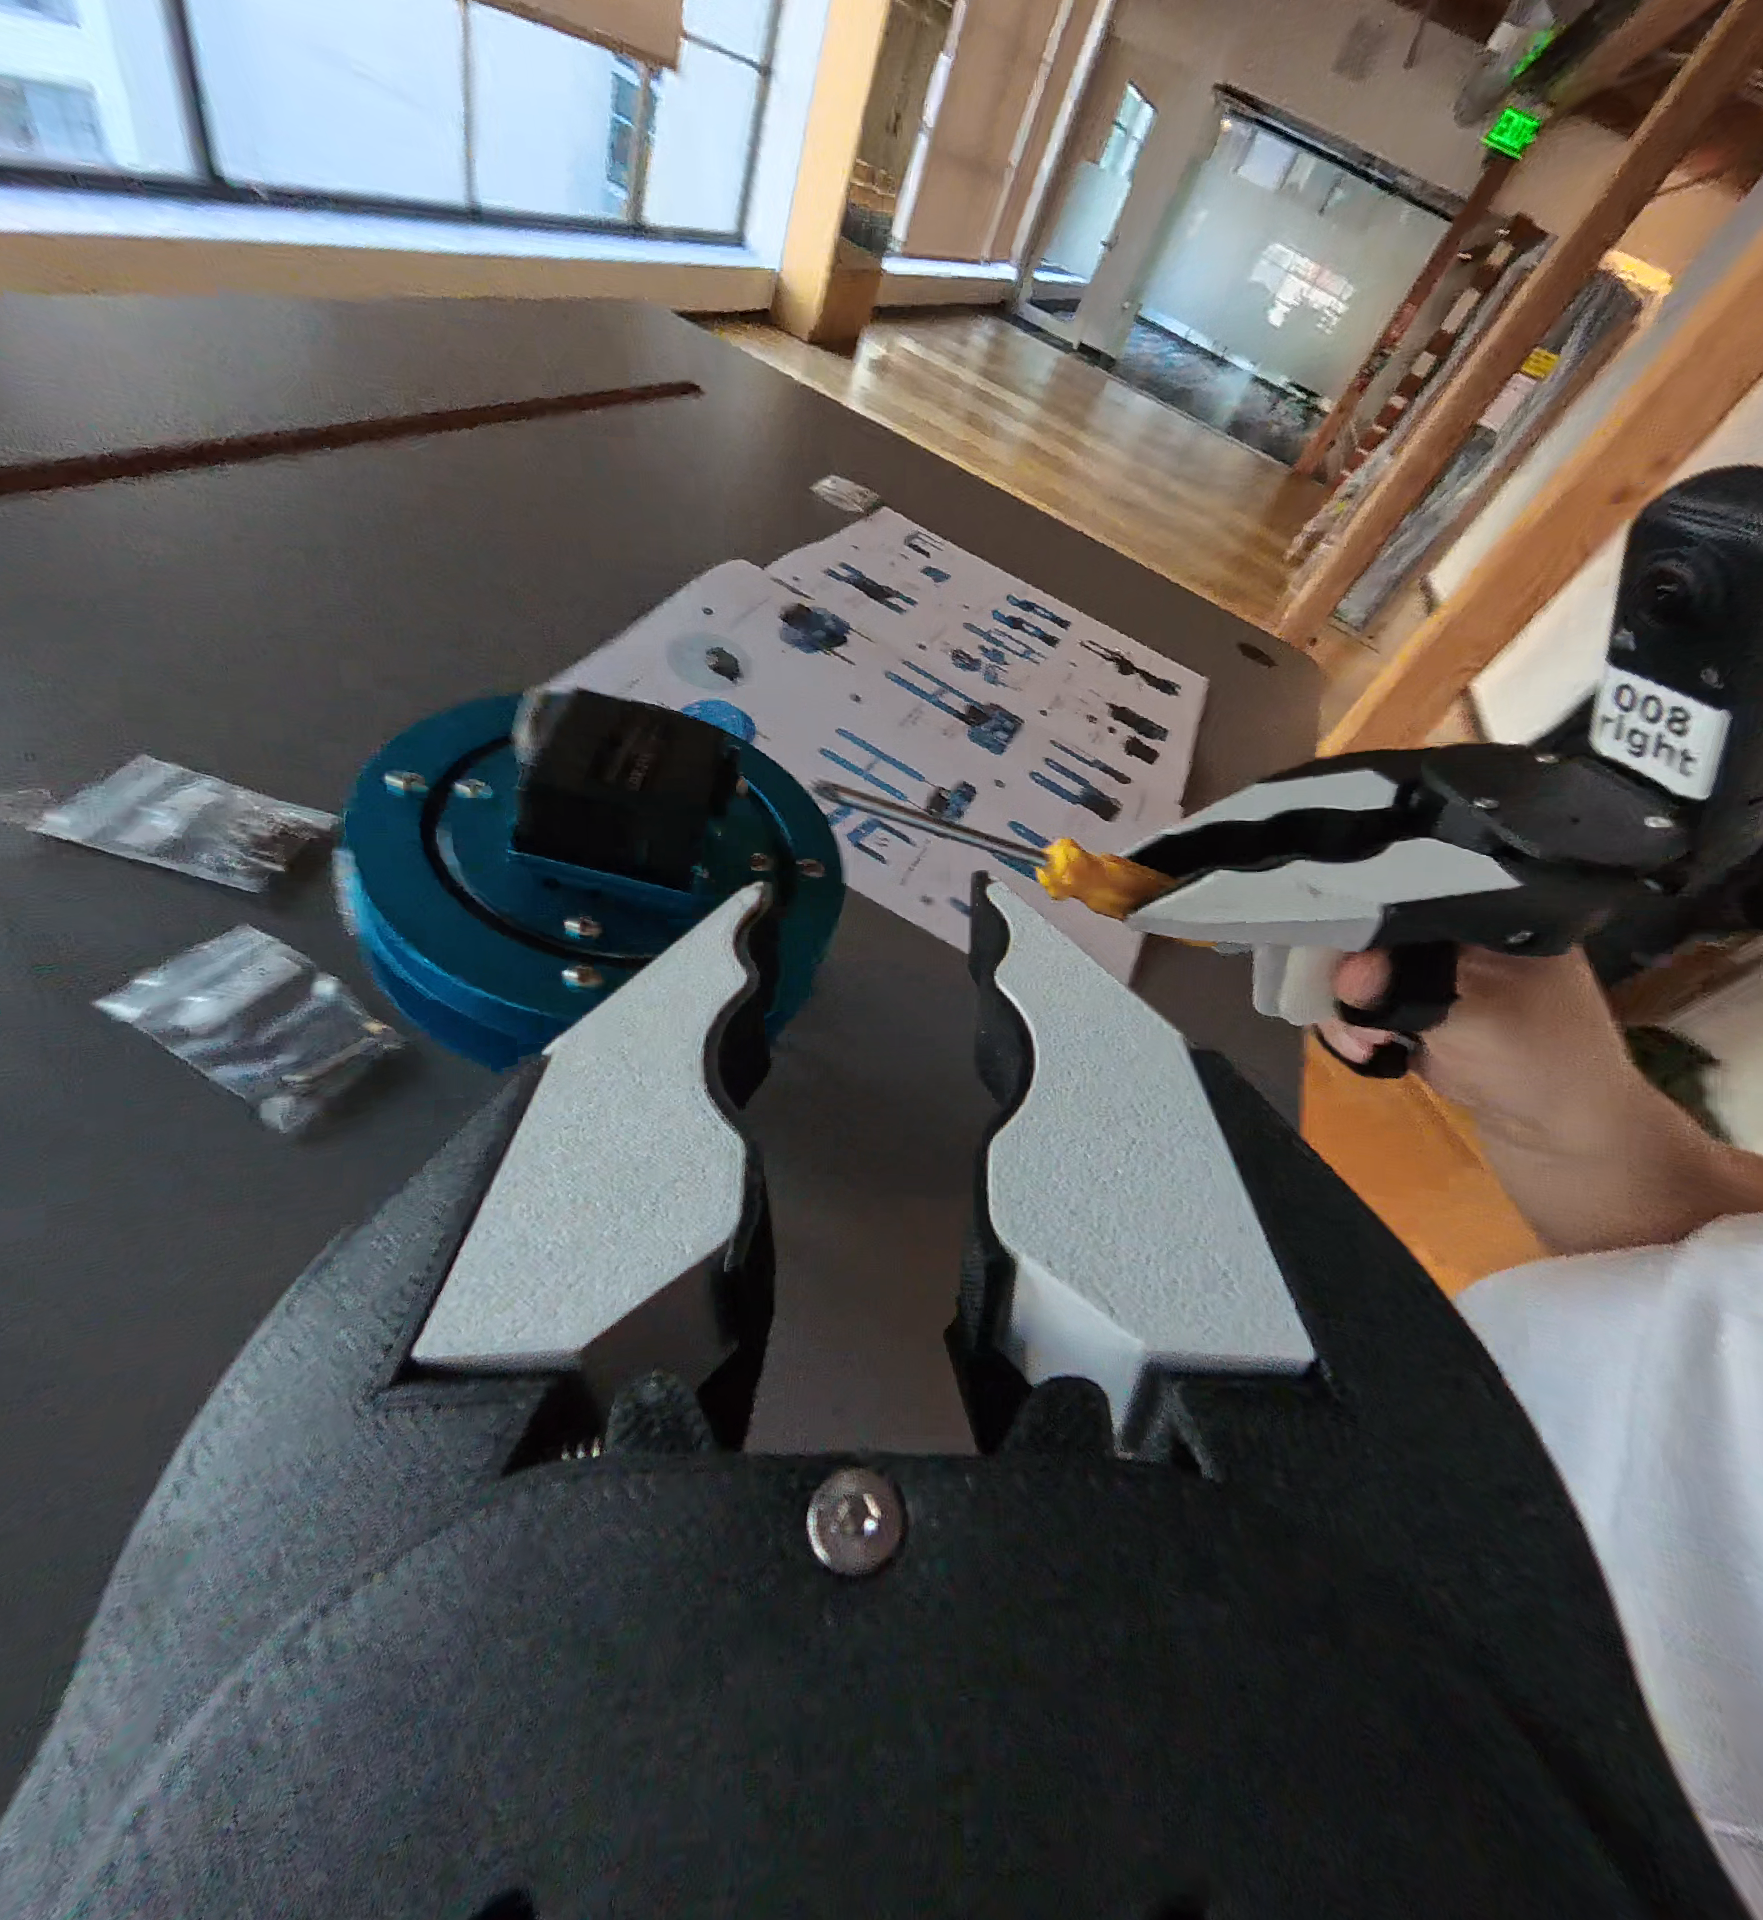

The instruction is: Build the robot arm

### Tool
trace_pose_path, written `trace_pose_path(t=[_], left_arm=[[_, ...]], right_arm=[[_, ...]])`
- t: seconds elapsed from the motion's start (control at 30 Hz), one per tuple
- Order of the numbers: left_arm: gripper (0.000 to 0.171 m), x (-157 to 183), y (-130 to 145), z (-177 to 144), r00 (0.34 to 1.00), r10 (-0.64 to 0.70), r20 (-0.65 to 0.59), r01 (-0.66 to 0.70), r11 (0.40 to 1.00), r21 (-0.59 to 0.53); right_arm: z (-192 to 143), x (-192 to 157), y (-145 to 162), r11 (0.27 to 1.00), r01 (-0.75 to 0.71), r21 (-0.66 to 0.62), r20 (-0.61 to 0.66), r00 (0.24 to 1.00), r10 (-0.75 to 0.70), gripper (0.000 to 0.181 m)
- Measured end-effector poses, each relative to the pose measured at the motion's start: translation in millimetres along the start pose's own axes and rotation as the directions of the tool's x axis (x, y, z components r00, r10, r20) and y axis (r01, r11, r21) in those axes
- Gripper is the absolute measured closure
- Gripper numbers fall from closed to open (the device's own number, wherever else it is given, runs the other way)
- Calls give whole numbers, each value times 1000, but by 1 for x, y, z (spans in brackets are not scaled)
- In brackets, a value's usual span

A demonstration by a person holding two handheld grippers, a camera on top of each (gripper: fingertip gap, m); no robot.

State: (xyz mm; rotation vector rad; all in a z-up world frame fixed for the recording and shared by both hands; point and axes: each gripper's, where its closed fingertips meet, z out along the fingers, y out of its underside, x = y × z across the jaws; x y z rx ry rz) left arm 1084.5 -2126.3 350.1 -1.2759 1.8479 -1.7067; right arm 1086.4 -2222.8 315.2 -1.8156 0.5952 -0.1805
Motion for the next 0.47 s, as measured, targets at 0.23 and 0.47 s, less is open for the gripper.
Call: trace_pose_path(t=[0.23, 0.47], left_arm=[[134, 46, 42, 41, 868, -401, -292, 407, 912, -44], [150, 42, 14, 38, 753, -483, -446, 549, 836, 21]], right_arm=[[-2, -19, -6, 999, 43, 6, -62, 997, -43, 165], [-3, -26, 0, 993, 116, 24, -100, 989, -113, 165]])
